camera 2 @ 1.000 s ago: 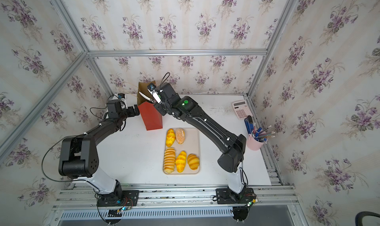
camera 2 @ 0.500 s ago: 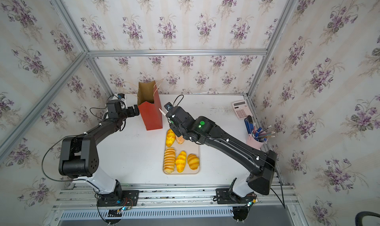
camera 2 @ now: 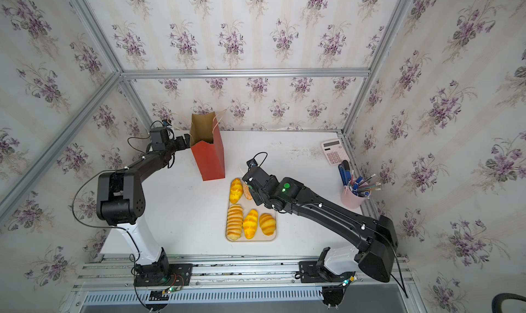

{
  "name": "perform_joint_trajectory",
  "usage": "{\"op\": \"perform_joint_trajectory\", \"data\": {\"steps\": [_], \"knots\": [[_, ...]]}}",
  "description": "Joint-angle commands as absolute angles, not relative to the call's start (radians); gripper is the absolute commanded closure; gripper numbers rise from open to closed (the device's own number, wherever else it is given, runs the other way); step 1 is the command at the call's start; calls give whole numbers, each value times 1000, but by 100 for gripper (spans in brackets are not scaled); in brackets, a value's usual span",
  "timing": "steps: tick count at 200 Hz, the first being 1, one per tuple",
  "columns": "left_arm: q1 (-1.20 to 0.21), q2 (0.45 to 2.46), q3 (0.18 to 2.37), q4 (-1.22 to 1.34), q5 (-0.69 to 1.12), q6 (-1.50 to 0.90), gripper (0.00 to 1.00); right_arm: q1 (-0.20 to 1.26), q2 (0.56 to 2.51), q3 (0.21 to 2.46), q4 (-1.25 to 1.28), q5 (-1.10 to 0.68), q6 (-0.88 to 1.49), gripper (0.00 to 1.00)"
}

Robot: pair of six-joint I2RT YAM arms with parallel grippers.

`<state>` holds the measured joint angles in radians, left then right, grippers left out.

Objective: Pack bread into a paper bag
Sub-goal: Pick up the fake bread from the plate.

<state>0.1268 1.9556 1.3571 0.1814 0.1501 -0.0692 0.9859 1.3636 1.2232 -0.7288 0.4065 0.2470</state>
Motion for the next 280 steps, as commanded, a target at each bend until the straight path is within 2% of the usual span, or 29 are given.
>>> {"op": "perform_joint_trajectory", "data": {"steps": [1, 45, 104, 170, 215, 280], "knots": [[132, 2016, 1420, 159, 146, -88, 0, 981, 1375, 1209, -664, 371, 274, 45], [134, 2184, 1624, 107, 127, -95, 0, 971, 1403, 1182, -631, 334, 284, 46], [134, 2371, 1879, 78, 199, -110, 0, 965, 1482, 1157, -626, 292, 316, 46], [132, 2508, 2125, -12, 258, -100, 0, 966, 1441, 1133, -681, 289, 390, 47], [131, 2535, 2155, -7, 297, -107, 0, 966, 1480, 1098, -638, 251, 403, 46], [124, 2494, 2086, 15, 349, -86, 0, 926, 1517, 1067, -575, 228, 370, 46]]}}
